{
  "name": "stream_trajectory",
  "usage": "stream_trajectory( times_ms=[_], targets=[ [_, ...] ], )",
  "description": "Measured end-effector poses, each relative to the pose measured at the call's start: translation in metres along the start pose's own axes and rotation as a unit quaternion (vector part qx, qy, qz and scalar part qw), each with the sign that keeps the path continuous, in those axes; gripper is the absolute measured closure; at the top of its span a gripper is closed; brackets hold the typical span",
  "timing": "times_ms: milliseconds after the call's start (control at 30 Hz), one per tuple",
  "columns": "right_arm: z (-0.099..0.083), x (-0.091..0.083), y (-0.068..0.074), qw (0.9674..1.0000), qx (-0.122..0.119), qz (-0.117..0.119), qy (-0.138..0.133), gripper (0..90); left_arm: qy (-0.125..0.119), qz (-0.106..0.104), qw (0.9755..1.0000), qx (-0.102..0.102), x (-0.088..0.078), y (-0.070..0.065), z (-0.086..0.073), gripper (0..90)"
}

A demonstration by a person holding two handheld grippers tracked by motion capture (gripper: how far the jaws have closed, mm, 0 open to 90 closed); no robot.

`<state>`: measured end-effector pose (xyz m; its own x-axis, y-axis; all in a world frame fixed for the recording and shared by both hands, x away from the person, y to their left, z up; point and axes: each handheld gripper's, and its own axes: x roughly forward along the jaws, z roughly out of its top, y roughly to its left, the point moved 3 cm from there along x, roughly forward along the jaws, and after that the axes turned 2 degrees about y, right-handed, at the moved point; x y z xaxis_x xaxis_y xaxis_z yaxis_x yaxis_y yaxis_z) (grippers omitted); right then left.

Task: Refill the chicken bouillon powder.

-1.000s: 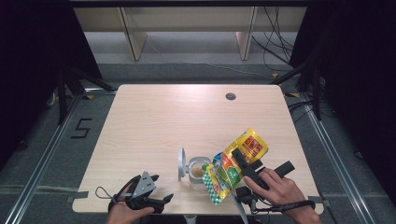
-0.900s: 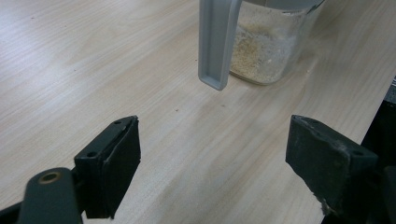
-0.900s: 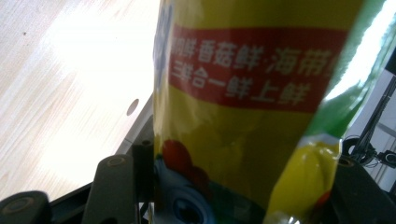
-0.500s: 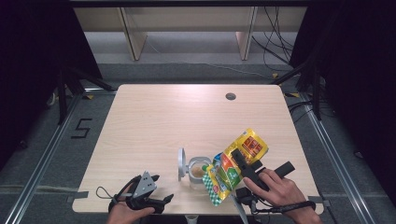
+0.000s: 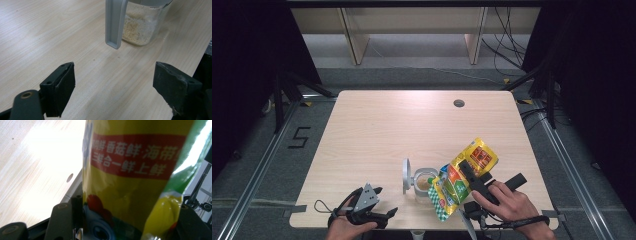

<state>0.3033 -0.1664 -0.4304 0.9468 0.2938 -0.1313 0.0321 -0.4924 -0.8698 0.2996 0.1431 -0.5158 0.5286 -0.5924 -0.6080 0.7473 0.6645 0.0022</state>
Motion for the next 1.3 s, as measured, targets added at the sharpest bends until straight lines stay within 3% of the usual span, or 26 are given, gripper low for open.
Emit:
stream_trajectory(
  times_ms=[100, 133, 200, 233, 400, 467, 500, 567, 633, 700, 767, 833, 933, 967, 1167, 1200, 1233, 1300],
  targets=[
    [-0.0003, -0.0002, 0.0001, 1.0, 0.0, 0.001, 0.0, 46.8, 0.01, 0.004, 0.9999, 0.007, -0.0001, 0.0012, -0.0004, 17.5],
    [-0.0007, 0.0, -0.0001, 1.0, 0.0, -0.001, 0.0, 46.7, -0.002, -0.001, 1.0, -0.001, 0.0007, -0.0001, -0.0001, 17.4],
    [-0.0008, -0.0002, 0.0004, 1.0, 0.0, 0.0, 0.003, 46.8, 0.016, 0.001, 0.9998, 0.009, -0.0016, 0.0022, -0.0005, 17.5],
    [-0.0006, 0.0001, -0.0001, 1.0, -0.003, 0.009, 0.0, 46.8, 0.01, -0.002, 0.9999, 0.007, -0.001, 0.0015, -0.0003, 17.5],
    [-0.0007, -0.001, 0.0001, 1.0, 0.0, 0.001, 0.002, 46.8, 0.0, 0.0, 1.0, 0.0, -0.0001, 0.0001, -0.0001, 17.5],
    [-0.0011, -0.0006, -0.0008, 1.0, -0.002, 0.0, -0.001, 46.8, 0.014, 0.006, 0.9998, 0.016, -0.0017, 0.0032, -0.0007, 17.5],
    [-0.0014, 0.0002, -0.0011, 1.0, -0.004, -0.001, 0.001, 46.8, 0.011, 0.003, 0.9999, 0.01, -0.0011, 0.0024, -0.0007, 17.5],
    [-0.0016, -0.0001, -0.0009, 1.0, -0.003, -0.001, 0.002, 46.9, 0.009, 0.002, 0.9998, 0.017, -0.0009, 0.0025, -0.0004, 17.5],
    [-0.0016, 0.0, -0.0007, 1.0, -0.003, -0.001, 0.0, 47.3, 0.002, 0.003, 1.0, 0.004, 0.0005, 0.0007, -0.0006, 17.5],
    [-0.0011, 0.0001, 0.0002, 1.0, -0.002, 0.0, 0.001, 48.1, 0.011, 0.004, 0.9996, 0.024, -0.0014, 0.0035, -0.0003, 17.5],
    [-0.0008, 0.0002, 0.0004, 1.0, 0.0, 0.001, 0.0, 48.1, 0.012, 0.007, 0.9999, 0.008, -0.0016, 0.0021, -0.0016, 17.5],
    [-0.0007, 0.0006, -0.0008, 1.0, -0.003, -0.001, -0.001, 48.2, 0.017, 0.007, 0.9997, 0.016, -0.0025, 0.0038, -0.0017, 17.5],
    [-0.0008, 0.0008, -0.0013, 1.0, -0.004, 0.0, -0.002, 48.2, 0.01, 0.002, 0.9999, 0.01, -0.0027, 0.002, -0.0012, 17.5],
    [-0.0009, 0.0005, -0.001, 1.0, -0.002, -0.002, -0.001, 48.2, 0.017, 0.007, 0.9997, 0.017, -0.0029, 0.0034, -0.0015, 17.5],
    [-0.0018, -0.0007, -0.0011, 1.0, -0.004, -0.001, 0.0, 48.2, 0.006, 0.004, 1.0, 0.0, -0.0005, -0.0001, -0.0012, 17.5],
    [-0.0021, -0.001, -0.001, 1.0, -0.006, -0.002, 0.002, 48.2, 0.005, 0.003, 1.0, 0.0, -0.0004, -0.0002, -0.0011, 17.5],
    [-0.0022, -0.001, -0.0011, 1.0, -0.006, -0.002, 0.002, 48.2, 0.012, 0.004, 0.9998, 0.015, -0.0016, 0.0019, -0.0011, 17.5],
    [-0.0025, -0.001, -0.0015, 1.0, -0.008, -0.003, 0.004, 48.2, 0.013, 0.008, 0.9999, 0.008, -0.0017, 0.0019, -0.0017, 17.5]
  ],
)
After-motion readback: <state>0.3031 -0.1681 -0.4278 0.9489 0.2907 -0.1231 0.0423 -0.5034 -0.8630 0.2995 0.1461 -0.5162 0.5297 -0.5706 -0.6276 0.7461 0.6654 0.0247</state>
